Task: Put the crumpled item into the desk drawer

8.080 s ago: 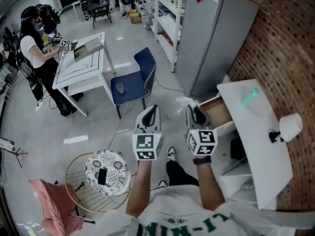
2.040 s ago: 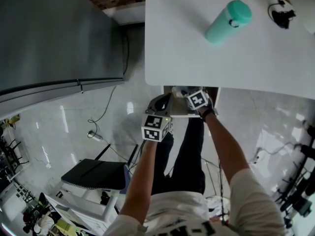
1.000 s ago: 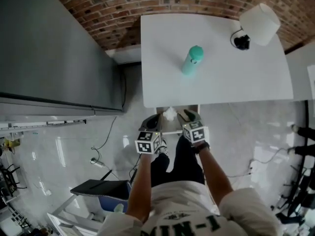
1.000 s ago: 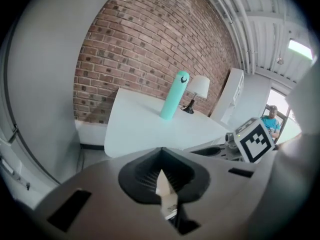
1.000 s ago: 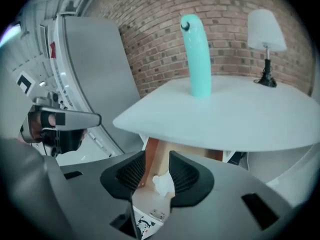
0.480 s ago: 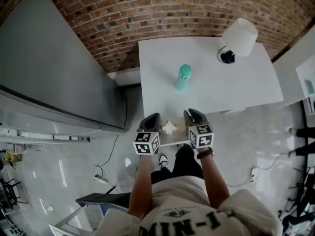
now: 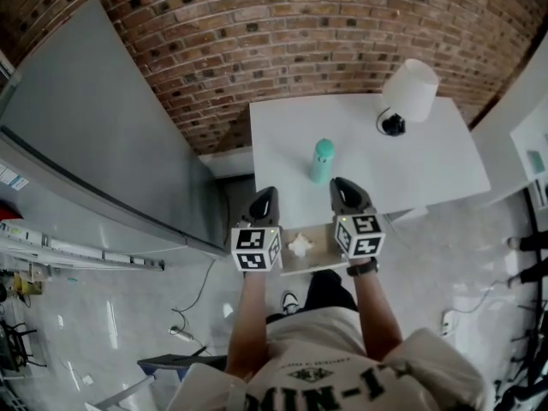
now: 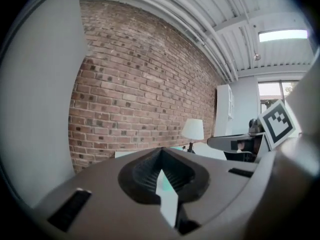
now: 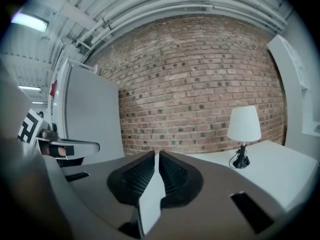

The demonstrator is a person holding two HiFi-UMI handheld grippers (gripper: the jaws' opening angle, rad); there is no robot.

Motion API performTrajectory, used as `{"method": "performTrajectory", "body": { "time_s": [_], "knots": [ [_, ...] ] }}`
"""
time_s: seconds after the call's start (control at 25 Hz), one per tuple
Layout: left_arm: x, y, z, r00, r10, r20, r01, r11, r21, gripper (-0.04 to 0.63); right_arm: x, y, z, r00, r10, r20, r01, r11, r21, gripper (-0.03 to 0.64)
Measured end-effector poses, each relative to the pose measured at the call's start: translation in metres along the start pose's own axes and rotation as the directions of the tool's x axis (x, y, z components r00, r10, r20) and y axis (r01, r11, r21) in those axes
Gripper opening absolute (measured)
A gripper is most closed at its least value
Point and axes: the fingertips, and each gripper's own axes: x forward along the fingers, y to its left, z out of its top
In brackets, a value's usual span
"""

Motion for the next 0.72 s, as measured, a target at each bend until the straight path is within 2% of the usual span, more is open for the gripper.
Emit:
{"method": "performTrajectory", "body": {
  "time_s": [0.32, 0.44, 0.72],
  "knots": [
    [-0.021, 0.003, 0.088, 0.989, 0.027, 0.149, -0.038, 0.997, 0.074, -0.005, -0.012, 0.008, 0.074, 0.99, -0.01, 0.14, 0.012, 1.0, -0.018, 0.005],
    [-0.028, 0.004, 0.103, 0.984, 0.042, 0.173, -0.062, 0.992, 0.111, -0.005, -0.016, 0.012, 0.089, 0.987, -0.005, 0.161, 0.008, 1.0, -0.014, 0.003],
    [-0.033, 0.002, 0.116, 0.979, 0.036, 0.199, -0.06, 0.991, 0.116, -0.005, -0.023, 0.011, 0.107, 0.981, -0.051, 0.188, 0.063, 0.996, -0.058, 0.002]
  ]
}}
